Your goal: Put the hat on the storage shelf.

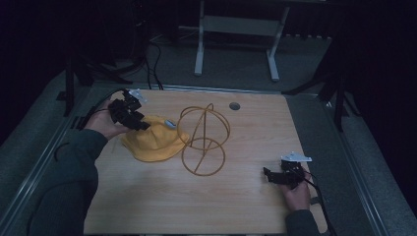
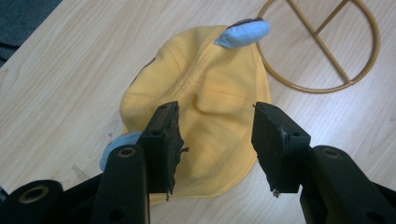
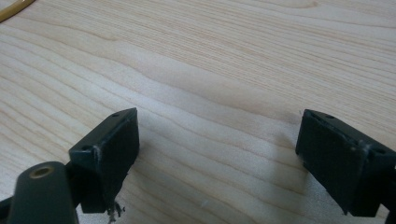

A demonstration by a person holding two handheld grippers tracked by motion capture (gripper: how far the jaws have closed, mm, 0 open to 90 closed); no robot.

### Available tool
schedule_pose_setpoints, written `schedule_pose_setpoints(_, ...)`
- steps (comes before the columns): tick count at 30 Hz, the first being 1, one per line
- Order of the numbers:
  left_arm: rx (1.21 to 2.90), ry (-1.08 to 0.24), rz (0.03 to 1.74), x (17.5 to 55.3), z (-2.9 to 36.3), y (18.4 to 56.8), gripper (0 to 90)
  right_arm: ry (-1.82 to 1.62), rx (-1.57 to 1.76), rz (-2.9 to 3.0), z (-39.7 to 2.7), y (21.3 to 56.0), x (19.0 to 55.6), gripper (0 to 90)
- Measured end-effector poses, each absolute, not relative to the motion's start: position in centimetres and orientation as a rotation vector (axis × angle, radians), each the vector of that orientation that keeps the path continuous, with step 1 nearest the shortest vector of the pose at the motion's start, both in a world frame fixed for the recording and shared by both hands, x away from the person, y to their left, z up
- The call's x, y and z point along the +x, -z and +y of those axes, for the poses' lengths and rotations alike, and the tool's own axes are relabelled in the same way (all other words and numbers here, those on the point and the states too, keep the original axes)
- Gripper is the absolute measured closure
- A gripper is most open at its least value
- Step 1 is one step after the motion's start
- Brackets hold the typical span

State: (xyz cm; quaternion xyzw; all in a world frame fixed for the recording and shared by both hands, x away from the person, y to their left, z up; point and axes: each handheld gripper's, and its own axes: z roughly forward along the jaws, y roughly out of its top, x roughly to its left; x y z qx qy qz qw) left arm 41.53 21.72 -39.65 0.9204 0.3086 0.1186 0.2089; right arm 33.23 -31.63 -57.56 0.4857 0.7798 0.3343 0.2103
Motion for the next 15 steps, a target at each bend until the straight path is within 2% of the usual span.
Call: schedule_pose_setpoints(15,2.634,-0.367,0.895,43.9,20.4,40.9,53.1,-0.931,1.351,2.167,-31.6,57.6,33.2,13.3)
